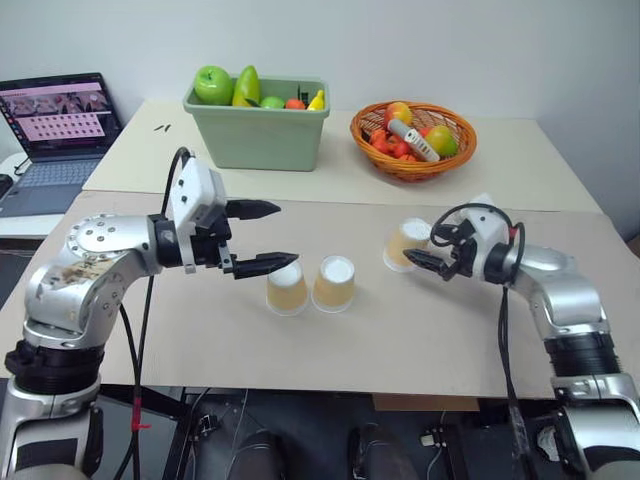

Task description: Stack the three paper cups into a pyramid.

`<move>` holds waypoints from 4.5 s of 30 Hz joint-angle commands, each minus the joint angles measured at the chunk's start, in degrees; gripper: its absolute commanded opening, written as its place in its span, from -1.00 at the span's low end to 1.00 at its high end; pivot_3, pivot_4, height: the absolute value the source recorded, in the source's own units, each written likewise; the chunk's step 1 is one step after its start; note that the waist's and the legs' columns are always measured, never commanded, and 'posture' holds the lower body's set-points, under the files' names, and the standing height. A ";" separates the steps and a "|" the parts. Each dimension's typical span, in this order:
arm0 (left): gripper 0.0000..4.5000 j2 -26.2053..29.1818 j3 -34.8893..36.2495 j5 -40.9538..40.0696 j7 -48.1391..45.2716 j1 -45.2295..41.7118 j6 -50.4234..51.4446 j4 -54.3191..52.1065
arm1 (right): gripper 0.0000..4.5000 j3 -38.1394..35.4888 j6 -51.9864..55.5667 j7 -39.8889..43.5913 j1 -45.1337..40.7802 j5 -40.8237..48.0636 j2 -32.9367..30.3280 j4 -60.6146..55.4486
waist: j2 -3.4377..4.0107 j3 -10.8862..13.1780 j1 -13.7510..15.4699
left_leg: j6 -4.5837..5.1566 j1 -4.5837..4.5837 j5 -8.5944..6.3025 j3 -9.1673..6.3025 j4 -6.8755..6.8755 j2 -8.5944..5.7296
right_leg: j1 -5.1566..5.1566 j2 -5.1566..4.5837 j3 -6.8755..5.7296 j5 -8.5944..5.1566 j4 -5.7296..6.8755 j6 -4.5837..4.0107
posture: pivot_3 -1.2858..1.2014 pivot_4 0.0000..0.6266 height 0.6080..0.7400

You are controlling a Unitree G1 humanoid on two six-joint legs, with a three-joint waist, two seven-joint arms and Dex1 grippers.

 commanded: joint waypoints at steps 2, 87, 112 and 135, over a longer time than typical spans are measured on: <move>0.98 0.80 1.76 -1.11 1.32 -0.12 0.22 -2.34 | 1.00 0.08 -3.52 1.06 -4.89 -0.34 2.01 2.60 | 0.01 0.01 -0.11 | -0.01 0.01 0.00 -0.01 0.00 0.01 | 0.00 0.01 0.01 0.00 0.02 0.00 | 0.03 -0.52 0.51; 1.00 5.64 7.78 -2.91 3.98 10.50 -0.55 -4.56 | 0.99 14.66 12.02 27.18 -29.34 6.66 9.68 -5.15 | 0.32 0.20 -0.20 | -0.01 -0.19 0.00 0.07 -0.05 0.04 | -0.19 0.01 -0.11 0.00 0.11 -0.02 | 0.03 -0.52 0.51; 1.00 -12.91 19.62 11.85 41.72 14.48 -8.41 6.73 | 0.99 2.29 19.44 -13.68 -15.03 -0.62 3.99 -11.48 | 0.13 -5.89 -2.05 | -0.20 0.00 0.09 -0.05 -0.01 -0.09 | -0.03 -0.19 -0.15 0.00 0.42 -0.02 | 0.03 -1.00 0.51; 1.00 -25.17 17.91 21.00 54.87 10.96 -26.46 26.16 | 0.99 -1.81 -0.94 -39.66 5.17 -12.36 19.73 -1.93 | -0.23 -6.82 -3.49 | -0.31 0.03 0.21 -0.08 -0.04 -0.15 | -0.04 -0.20 -0.13 0.01 0.48 -0.03 | 0.03 -1.00 0.51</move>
